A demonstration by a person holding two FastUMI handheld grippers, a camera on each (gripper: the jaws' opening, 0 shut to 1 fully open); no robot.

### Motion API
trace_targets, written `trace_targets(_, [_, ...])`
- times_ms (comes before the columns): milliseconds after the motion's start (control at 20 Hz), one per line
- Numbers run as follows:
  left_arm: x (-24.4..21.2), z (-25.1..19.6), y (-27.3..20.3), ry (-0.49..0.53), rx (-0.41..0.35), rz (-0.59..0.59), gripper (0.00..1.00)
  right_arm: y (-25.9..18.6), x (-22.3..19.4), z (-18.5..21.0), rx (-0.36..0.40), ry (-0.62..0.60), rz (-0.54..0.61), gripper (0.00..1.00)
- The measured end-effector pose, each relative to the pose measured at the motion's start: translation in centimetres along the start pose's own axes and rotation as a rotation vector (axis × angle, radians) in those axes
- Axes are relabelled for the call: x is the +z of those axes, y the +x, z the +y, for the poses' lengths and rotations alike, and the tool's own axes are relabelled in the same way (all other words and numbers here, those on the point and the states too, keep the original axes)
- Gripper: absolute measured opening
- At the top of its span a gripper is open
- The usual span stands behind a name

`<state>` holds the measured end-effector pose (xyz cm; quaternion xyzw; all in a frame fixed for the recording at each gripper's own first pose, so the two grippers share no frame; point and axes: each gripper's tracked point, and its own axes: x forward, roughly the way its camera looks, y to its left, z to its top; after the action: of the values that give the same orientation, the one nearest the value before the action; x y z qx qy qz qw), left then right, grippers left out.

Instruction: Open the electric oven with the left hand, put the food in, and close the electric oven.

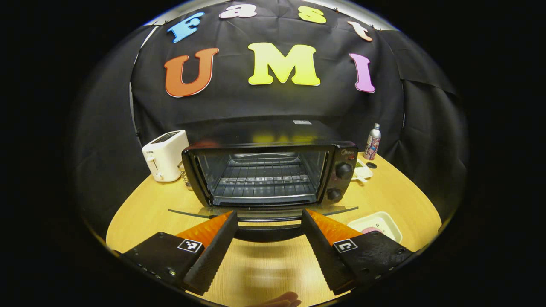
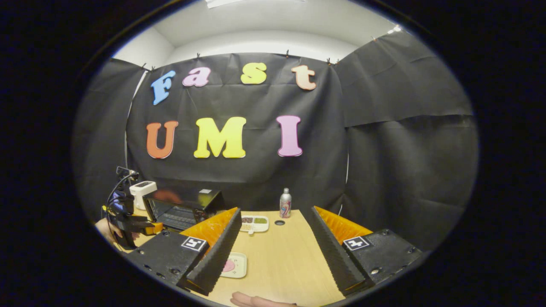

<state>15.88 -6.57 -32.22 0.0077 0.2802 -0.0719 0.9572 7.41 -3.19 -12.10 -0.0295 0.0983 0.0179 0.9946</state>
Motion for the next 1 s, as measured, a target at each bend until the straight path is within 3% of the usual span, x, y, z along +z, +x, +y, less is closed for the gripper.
trace_targets(150, [-2.3, -0.1, -0.5, 0.0, 0.001, -0.012, 0.95, 0.5, -1.2, 0.3, 0.005, -0.002, 0.035, 0.99])
trace_targets(200, [-3.0, -0.2, -0.5, -0.007, 0.001, -0.007, 0.85, 0.9, -1.8, 0.5, 0.011, 0.0, 0.049, 0.99])
trace_targets(250, [-3.8, -0.2, -0.5, -0.013, 0.003, -0.006, 0.95, 1.2, -2.2, 0.7, 0.013, -0.001, 0.065, 0.99])
trace_targets(600, [-10.6, -1.5, 0.7, -0.058, 0.0, 0.091, 0.93, 4.5, -6.2, 1.6, -0.003, -0.067, 0.148, 0.99])
trace_targets(700, [-9.8, -1.3, 0.9, -0.055, -0.001, 0.055, 0.94, 5.7, -7.8, 2.1, 0.005, -0.096, 0.195, 0.99])
trace_targets(750, [-10.0, -1.2, 1.0, -0.063, -0.002, 0.067, 0.81, 6.2, -8.7, 2.5, 0.013, -0.109, 0.223, 0.99])
trace_targets(800, [-9.8, -1.1, 0.7, -0.072, -0.001, 0.062, 0.93, 6.8, -9.4, 2.7, 0.022, -0.119, 0.254, 0.99])
trace_targets(1000, [-7.0, -0.5, -2.0, -0.054, -0.001, -0.027, 0.92, 9.4, -13.0, 3.9, 0.07, -0.105, 0.409, 1.0])
